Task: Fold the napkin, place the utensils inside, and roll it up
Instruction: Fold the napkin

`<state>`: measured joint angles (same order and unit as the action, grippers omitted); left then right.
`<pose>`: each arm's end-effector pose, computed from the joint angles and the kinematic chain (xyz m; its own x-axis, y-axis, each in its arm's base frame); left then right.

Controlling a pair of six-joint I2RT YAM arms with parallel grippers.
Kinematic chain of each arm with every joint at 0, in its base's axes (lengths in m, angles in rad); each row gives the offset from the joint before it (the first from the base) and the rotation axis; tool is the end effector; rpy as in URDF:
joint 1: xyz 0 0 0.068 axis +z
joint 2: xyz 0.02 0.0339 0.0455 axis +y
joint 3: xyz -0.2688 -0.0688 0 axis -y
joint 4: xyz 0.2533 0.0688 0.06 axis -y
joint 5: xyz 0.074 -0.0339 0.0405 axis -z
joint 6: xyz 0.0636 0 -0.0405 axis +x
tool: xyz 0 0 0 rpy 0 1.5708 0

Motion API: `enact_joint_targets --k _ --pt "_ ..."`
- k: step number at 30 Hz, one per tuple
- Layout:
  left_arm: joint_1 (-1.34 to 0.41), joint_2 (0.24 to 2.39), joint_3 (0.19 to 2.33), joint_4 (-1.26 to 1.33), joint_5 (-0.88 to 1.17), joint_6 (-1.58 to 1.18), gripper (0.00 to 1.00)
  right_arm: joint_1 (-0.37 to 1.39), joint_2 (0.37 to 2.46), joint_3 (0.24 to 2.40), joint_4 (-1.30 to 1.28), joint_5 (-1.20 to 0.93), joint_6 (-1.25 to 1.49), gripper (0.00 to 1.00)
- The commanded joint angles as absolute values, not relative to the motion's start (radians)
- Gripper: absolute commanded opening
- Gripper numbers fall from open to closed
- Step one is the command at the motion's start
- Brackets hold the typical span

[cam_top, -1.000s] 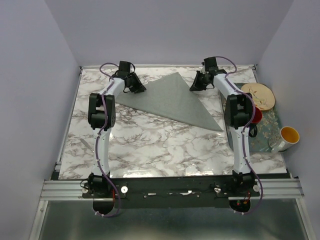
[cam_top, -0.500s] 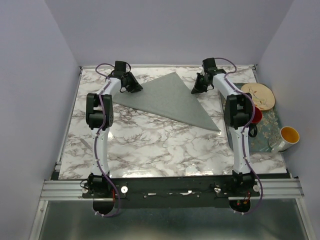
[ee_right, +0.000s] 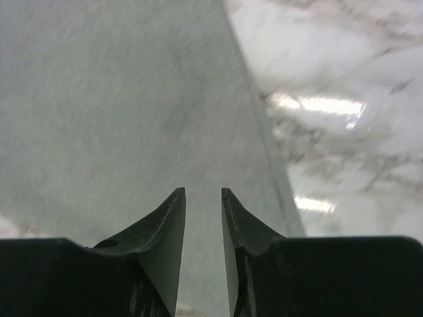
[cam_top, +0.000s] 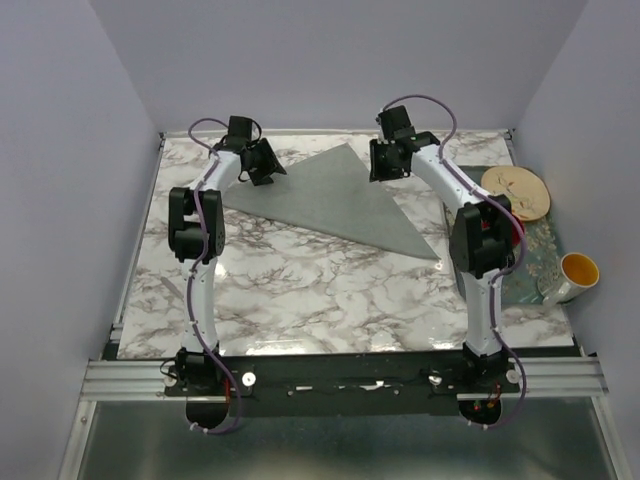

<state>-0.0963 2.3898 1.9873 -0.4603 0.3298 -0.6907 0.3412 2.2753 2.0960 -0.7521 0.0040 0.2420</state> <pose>0.5556 -0.0744 0.1511 -0.7743 -0.5307 -0.3445 -0.2500 0.7568 -0.6039 0.5053 0.1792 0.2218 -0.8138 -0.0347 -0.5801 -0.1415 0.9800 0.1399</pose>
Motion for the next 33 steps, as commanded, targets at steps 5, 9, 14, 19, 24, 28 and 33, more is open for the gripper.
enact_joint_targets --k 5,9,14,19,24,28,33 --pt "-0.06 1.988 1.686 -0.522 0.128 -0.575 0.51 0.413 1.893 1.531 -0.52 -0.141 0.298 0.39" --pt "0.046 2.055 1.667 -0.517 0.169 -0.589 0.33 0.381 1.823 1.378 -0.496 -0.152 0.311 0.31" --pt "0.092 2.19 1.742 -0.482 0.161 -0.592 0.22 0.313 1.738 1.183 -0.451 -0.117 0.331 0.17" --pt "0.11 2.243 1.786 -0.499 0.153 -0.584 0.2 0.255 1.686 1.089 -0.443 -0.071 0.344 0.16" --pt "0.141 2.249 1.749 -0.506 0.118 -0.569 0.2 0.181 1.654 1.028 -0.445 -0.04 0.344 0.16" --pt "0.158 2.25 1.718 -0.497 0.126 -0.557 0.2 0.155 1.643 0.989 -0.437 -0.006 0.342 0.15" --pt "0.158 2.217 1.724 -0.5 0.143 -0.543 0.23 0.129 1.68 0.974 -0.44 -0.006 0.353 0.15"
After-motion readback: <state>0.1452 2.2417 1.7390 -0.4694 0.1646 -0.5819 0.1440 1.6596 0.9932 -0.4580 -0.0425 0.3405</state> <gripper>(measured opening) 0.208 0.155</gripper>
